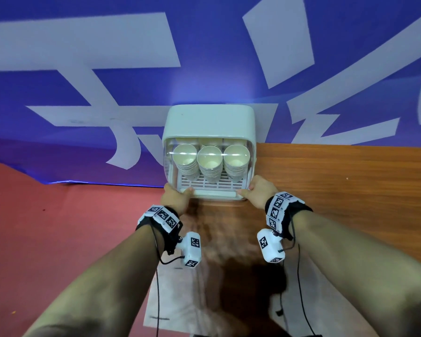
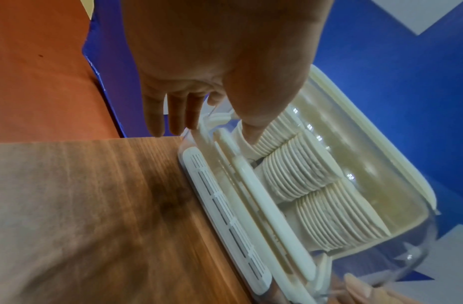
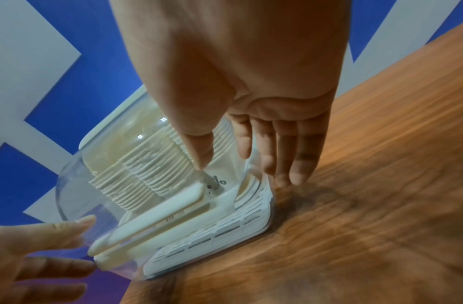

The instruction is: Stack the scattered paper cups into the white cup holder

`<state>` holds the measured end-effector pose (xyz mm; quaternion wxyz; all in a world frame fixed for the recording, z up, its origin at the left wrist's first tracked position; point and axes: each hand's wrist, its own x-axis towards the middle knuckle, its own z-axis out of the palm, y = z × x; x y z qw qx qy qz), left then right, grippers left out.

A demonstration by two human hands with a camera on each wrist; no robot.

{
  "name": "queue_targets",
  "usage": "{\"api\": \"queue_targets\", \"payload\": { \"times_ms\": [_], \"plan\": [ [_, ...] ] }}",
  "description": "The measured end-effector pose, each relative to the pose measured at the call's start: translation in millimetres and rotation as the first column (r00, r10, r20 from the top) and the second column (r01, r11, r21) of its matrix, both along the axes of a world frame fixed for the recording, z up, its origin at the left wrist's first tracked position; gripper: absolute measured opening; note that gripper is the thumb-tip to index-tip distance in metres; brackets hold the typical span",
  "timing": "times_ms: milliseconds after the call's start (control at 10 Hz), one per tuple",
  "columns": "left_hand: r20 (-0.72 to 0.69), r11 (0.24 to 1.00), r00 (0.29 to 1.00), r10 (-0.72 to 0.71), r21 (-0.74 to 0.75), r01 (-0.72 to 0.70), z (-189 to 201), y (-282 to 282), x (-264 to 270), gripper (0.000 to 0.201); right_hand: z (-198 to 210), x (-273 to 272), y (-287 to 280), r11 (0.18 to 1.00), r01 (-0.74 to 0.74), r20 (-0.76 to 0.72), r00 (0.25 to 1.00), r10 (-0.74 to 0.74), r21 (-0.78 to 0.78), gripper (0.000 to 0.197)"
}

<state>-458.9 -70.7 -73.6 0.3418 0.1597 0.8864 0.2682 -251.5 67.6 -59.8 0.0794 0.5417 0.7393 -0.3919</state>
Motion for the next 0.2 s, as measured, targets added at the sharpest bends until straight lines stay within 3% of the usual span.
{"api": "queue_targets", "payload": {
  "times_ms": [200],
  "plan": [
    [-0.110,0.998,0.994,-0.005,0.066,0.012,30.7,-12.7,10.2,0.075,35.4,14.8,7.4,0.997,-0.062,-0.024,0.998,0.063,0.053,0.050]
  ]
}}
